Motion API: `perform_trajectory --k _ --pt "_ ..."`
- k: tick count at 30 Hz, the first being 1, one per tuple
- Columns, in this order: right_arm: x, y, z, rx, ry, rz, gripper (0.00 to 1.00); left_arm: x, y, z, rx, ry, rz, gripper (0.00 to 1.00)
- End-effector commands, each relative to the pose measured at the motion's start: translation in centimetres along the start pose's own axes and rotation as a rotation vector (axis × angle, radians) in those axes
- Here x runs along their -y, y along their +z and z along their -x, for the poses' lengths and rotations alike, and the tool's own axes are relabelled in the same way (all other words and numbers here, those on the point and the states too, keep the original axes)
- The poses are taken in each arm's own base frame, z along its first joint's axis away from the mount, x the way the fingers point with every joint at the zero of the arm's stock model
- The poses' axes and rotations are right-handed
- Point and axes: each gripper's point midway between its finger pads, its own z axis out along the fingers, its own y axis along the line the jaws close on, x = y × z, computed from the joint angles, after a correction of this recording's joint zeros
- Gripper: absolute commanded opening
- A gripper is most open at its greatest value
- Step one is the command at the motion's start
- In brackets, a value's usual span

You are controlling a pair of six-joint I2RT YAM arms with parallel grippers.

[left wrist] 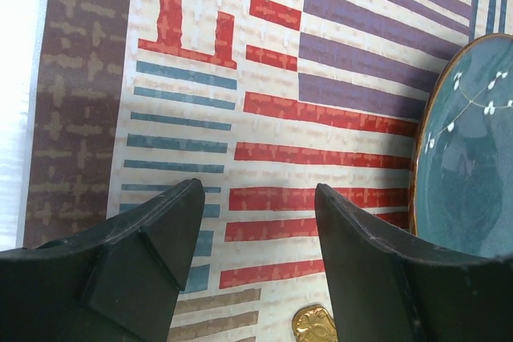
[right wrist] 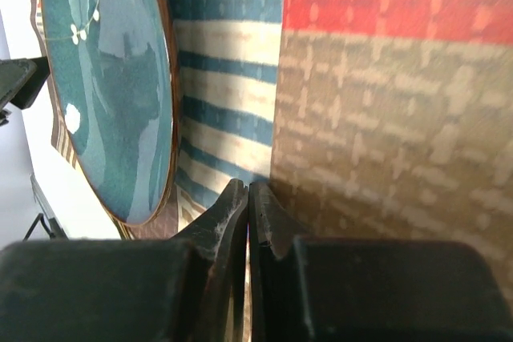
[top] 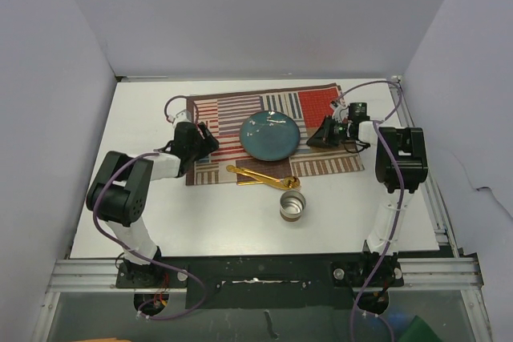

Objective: Set the dinner table for one person
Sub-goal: Adjust the napkin at the center of the board.

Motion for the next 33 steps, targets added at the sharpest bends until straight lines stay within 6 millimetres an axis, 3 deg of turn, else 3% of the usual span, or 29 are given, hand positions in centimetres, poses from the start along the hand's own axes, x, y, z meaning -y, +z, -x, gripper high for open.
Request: perform_trajectory --k 1,10,20,29,33 --pt "0.1 0.6 -5.8 -0.127 0.049 -0.064 0.0 -11.1 -5.3 -12.2 -0.44 0.042 0.395 0.64" --pt "-0.7 1.4 -10.6 -0.181 0.038 -0.108 0.0 -9.7 -4.0 -10.2 -0.407 0.055 0.375 0.64" --pt "-1.5 0.6 -13.6 -0.214 0.017 -0.176 0.0 -8.3 -2.4 -9.5 -0.406 0.065 0.309 0.64" --pt "-2.9 2.3 -16.7 -0.274 -0.004 -0.181 0.0 -7.0 -2.8 -7.5 -0.373 0.101 0.283 0.63" --pt "-3.1 2.7 -16.4 -0.278 -0.033 -0.212 0.0 -6.0 -3.3 -6.2 -0.342 0.111 0.258 0.63"
